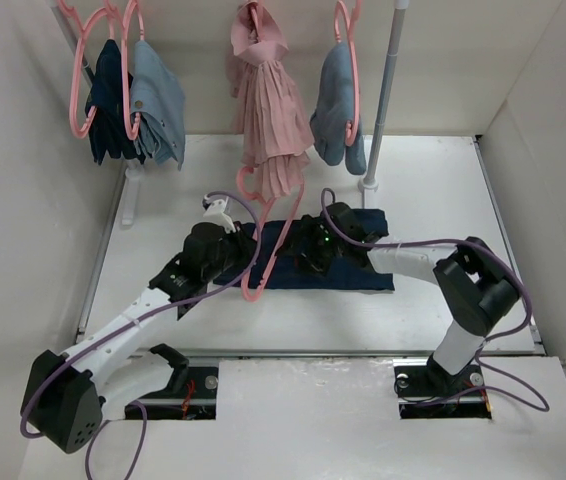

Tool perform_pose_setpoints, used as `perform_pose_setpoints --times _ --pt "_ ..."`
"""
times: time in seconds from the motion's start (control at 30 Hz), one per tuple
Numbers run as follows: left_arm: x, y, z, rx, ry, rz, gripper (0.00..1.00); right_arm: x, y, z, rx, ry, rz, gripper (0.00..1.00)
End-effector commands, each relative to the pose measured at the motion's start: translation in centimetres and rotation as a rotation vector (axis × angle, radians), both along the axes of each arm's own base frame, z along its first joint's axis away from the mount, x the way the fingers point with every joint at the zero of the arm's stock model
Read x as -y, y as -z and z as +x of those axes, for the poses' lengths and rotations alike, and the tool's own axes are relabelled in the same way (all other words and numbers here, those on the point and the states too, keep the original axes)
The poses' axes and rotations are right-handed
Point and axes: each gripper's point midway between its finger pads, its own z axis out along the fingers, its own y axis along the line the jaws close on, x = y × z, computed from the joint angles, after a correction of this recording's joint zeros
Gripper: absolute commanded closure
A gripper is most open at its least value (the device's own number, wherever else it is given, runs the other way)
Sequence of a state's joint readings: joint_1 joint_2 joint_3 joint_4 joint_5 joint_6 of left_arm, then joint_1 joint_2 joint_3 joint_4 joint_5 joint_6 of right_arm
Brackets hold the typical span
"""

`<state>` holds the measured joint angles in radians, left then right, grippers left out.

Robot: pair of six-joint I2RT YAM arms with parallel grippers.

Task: Place the trousers on the hanger

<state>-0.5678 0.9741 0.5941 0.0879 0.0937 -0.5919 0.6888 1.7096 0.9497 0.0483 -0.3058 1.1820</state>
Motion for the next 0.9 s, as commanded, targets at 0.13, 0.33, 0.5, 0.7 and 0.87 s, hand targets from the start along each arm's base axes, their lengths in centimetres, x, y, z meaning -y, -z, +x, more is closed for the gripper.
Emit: perform_pose_setpoints --times 0.13,0.33,0.5,0.7,0.87 --pt "-0.8 0.9 -0.1 -0.029 -0.019 -0.027 1.0 -3.1 -7.3 0.1 0.139 -0.074 0.229 0.23" --pt "-1.7 1.3 0.0 -0.029 -0.047 -0.022 1.0 -2.0 -7.4 -0.3 0.099 0.003 0.237 0.19" --pt "-1.4 0.6 0.1 -0.014 -0.035 -0.037 1.0 -4.1 -3.1 0.0 -0.047 -0.047 0.215 0.13" --pt "-1.8 0.4 0.2 -0.015 -0.053 -0.032 1.0 -2.9 -2.7 -0.2 -0.06 0.018 0.2 0.08" --pt "-1.5 0.4 0.1 -0.009 -0.03 -0.047 1.0 -4.3 -2.8 0.7 -0.032 -0.037 0.198 0.15"
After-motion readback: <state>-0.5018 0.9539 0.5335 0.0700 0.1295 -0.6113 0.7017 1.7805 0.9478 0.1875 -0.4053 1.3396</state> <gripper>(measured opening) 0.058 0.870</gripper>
